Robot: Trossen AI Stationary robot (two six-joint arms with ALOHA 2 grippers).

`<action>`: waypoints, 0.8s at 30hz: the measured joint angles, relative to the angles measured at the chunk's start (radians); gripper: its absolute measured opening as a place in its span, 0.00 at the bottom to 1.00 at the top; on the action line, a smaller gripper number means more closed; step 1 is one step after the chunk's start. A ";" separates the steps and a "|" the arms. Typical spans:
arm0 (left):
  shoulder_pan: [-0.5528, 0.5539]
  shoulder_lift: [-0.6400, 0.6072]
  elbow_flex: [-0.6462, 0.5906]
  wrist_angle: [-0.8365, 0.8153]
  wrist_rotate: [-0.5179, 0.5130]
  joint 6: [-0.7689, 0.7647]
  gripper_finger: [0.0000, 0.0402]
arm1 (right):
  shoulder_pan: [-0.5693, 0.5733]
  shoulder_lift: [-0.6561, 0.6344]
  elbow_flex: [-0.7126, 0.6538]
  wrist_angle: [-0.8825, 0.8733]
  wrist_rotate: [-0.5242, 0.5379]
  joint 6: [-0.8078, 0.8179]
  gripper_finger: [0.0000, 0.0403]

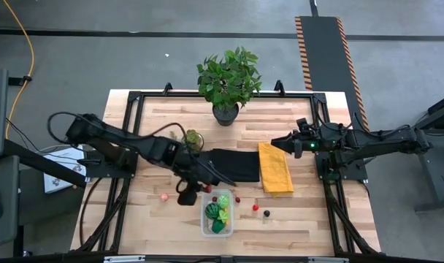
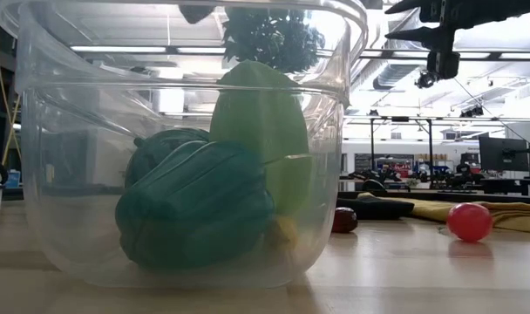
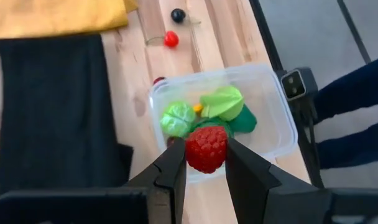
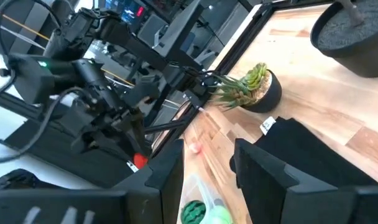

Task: Pick and placing Produce into tupperware
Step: Put the raspberry into the bin

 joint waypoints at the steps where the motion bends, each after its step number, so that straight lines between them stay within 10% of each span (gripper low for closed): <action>1: -0.007 0.014 0.000 0.020 -0.001 -0.009 0.21 | 0.000 0.000 0.000 0.001 -0.005 -0.005 0.33; 24: -0.048 0.250 0.000 0.124 0.020 -0.106 0.21 | 0.090 0.000 0.000 0.000 -0.136 -0.006 0.33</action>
